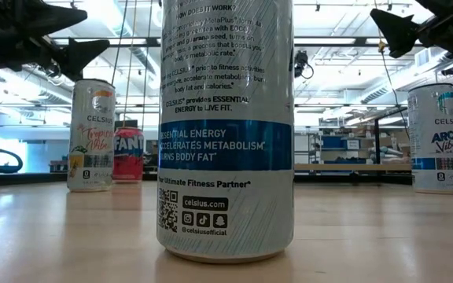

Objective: Place canned beverage on shelf
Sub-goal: Put the white blue right soda can on the shelf

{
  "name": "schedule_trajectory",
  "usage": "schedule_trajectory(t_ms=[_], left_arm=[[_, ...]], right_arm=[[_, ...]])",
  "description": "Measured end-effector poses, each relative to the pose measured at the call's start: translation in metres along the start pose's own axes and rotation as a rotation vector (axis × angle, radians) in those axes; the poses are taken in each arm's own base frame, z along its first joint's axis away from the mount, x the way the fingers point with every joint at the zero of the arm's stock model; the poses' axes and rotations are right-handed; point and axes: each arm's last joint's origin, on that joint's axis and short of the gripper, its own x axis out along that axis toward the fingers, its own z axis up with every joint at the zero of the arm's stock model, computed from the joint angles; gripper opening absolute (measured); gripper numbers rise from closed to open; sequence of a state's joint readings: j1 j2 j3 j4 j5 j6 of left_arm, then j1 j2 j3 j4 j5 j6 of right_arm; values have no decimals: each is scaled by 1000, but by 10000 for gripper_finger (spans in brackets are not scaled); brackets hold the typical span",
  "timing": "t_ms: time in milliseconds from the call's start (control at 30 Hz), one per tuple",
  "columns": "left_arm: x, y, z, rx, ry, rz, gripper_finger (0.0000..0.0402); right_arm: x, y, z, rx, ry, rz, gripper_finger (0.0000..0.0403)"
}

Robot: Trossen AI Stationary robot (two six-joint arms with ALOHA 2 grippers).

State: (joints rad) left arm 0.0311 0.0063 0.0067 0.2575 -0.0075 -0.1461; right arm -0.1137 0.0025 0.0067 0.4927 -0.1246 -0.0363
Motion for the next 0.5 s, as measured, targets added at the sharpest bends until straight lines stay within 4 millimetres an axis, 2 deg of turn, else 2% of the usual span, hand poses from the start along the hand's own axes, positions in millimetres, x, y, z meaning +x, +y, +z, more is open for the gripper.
schedule_trajectory(t_ms=[500], left_arm=[[0, 1, -2, -70, 20, 22, 314]], right_arm=[[0, 0, 0, 0, 0, 0, 375]])
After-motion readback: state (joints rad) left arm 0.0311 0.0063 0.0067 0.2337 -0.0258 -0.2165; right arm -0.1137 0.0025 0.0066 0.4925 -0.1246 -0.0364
